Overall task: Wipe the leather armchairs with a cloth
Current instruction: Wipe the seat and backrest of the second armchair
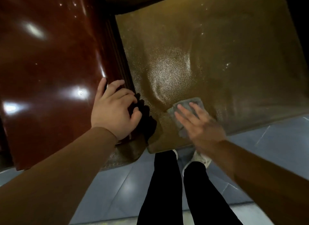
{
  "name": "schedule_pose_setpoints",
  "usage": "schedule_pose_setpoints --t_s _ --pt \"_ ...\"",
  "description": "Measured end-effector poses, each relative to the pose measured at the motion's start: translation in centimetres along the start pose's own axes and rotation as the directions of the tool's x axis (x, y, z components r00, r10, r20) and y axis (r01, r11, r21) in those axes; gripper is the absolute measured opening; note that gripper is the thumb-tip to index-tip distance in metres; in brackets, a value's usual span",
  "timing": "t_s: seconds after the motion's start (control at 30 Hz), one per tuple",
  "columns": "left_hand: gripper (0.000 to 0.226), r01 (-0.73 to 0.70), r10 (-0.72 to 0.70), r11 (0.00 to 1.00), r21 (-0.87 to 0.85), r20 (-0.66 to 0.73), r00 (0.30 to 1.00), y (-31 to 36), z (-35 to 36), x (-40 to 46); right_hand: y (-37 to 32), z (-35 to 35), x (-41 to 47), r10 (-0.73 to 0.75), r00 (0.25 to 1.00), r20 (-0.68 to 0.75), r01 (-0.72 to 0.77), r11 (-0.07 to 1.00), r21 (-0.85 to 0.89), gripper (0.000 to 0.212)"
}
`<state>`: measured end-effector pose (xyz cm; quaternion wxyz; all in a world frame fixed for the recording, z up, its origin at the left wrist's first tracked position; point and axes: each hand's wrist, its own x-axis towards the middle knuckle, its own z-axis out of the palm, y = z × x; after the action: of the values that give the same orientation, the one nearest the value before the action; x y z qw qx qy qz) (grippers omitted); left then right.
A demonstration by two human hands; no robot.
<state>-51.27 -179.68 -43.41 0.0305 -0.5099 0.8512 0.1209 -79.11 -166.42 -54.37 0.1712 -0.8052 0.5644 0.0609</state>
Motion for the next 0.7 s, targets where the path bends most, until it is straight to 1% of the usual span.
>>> schedule_pose_setpoints --t_s 0.03,0.07,0.1,0.13,0.2,0.23,0.27,0.3,0.33,0.37,0.4,0.43,0.47,0.5,0.53,0.57,0.6,0.63,0.67,0.7 --pt "0.037 0.0 0.0 1.0 0.008 -0.004 1.0 0.0 0.0 0.1 2.0 -0.3 -0.3 0.007 0.999 -0.034 -0.008 0.999 -0.039 0.065" --pt "0.036 0.0 0.0 1.0 0.012 -0.005 1.0 0.1 0.1 0.2 4.2 -0.5 -0.8 0.07 0.997 -0.04 -0.073 0.995 -0.065 0.066" --pt "0.035 0.0 0.0 1.0 0.011 -0.005 1.0 0.3 0.1 0.2 6.0 -0.9 -1.4 0.176 0.984 -0.041 -0.178 0.982 -0.066 0.068" --pt "0.035 0.001 0.0 1.0 0.01 -0.005 1.0 0.3 0.2 0.2 7.2 -1.5 -1.9 0.296 0.954 -0.038 -0.297 0.954 -0.036 0.067" --pt "0.034 0.002 -0.002 1.0 0.018 -0.004 1.0 0.3 0.3 0.0 6.6 -2.1 -1.7 0.484 0.873 -0.061 -0.482 0.875 0.043 0.068" --pt "0.034 0.003 -0.003 1.0 0.018 0.001 1.0 0.3 0.3 0.0 4.8 -2.0 -1.2 0.54 0.838 -0.08 -0.536 0.842 0.066 0.068" --pt "0.034 0.005 -0.005 1.0 0.019 0.007 1.0 0.3 0.3 0.0 2.6 -1.6 -0.7 0.552 0.83 -0.08 -0.547 0.833 0.079 0.069" --pt "0.033 0.007 -0.007 1.0 0.02 0.011 1.0 0.3 0.2 0.0 0.3 -0.9 -0.4 0.504 0.86 -0.078 -0.499 0.863 0.074 0.068" --pt "0.033 0.007 -0.008 1.0 0.021 0.016 1.0 0.4 0.1 0.0 -1.7 0.1 -0.3 0.401 0.913 -0.07 -0.398 0.916 0.053 0.068" --pt "0.033 0.005 -0.005 1.0 0.019 0.02 1.0 0.3 0.0 -0.1 -3.2 1.0 -0.7 0.266 0.962 -0.058 -0.265 0.964 0.022 0.069" --pt "0.033 0.002 -0.003 1.0 0.017 0.021 1.0 0.3 0.0 -0.1 -3.6 1.6 -1.3 0.12 0.992 -0.034 -0.12 0.993 -0.004 0.07" --pt "0.033 0.0 -0.001 1.0 0.016 0.019 1.0 0.3 0.0 -0.1 -2.6 1.6 -1.7 -0.025 0.999 -0.039 0.024 0.999 -0.023 0.07" --pt "0.032 -0.001 0.001 1.0 0.015 0.014 1.0 0.2 0.0 -0.1 -0.6 1.3 -1.8 -0.132 0.99 -0.051 0.129 0.99 -0.048 0.069" --pt "0.032 -0.002 0.002 1.0 0.012 0.006 1.0 0.2 0.1 0.0 1.6 1.0 -2.0 -0.176 0.981 -0.079 0.17 0.983 -0.073 0.068" --pt "0.031 -0.003 0.003 1.0 0.011 -0.004 1.0 0.1 0.1 0.0 3.7 0.6 -2.3 -0.136 0.985 -0.103 0.127 0.988 -0.089 0.066" --pt "0.029 -0.003 0.003 1.0 0.011 -0.01 1.0 0.1 0.1 0.0 5.8 0.3 -2.8 -0.009 0.992 -0.126 0.001 0.998 -0.067 0.066" --pt "0.029 -0.004 0.004 1.0 0.014 -0.01 1.0 0.1 0.2 0.0 7.7 -0.4 -3.4 0.166 0.978 -0.125 -0.169 0.985 -0.02 0.068" --pt "0.028 -0.003 0.003 1.0 0.02 -0.01 1.0 0.1 0.2 0.0 9.1 -1.2 -4.1 0.346 0.931 -0.112 -0.344 0.938 0.038 0.068" --pt "0.028 0.0 0.0 1.0 0.027 -0.01 1.0 0.1 0.2 -0.1 9.4 -1.8 -4.2 0.5 0.862 -0.088 -0.495 0.866 0.072 0.068" --pt "0.028 0.002 -0.002 1.0 0.03 -0.004 1.0 0.1 0.2 -0.2 8.9 -2.2 -3.8 0.604 0.792 -0.088 -0.6 0.797 0.078 0.068"
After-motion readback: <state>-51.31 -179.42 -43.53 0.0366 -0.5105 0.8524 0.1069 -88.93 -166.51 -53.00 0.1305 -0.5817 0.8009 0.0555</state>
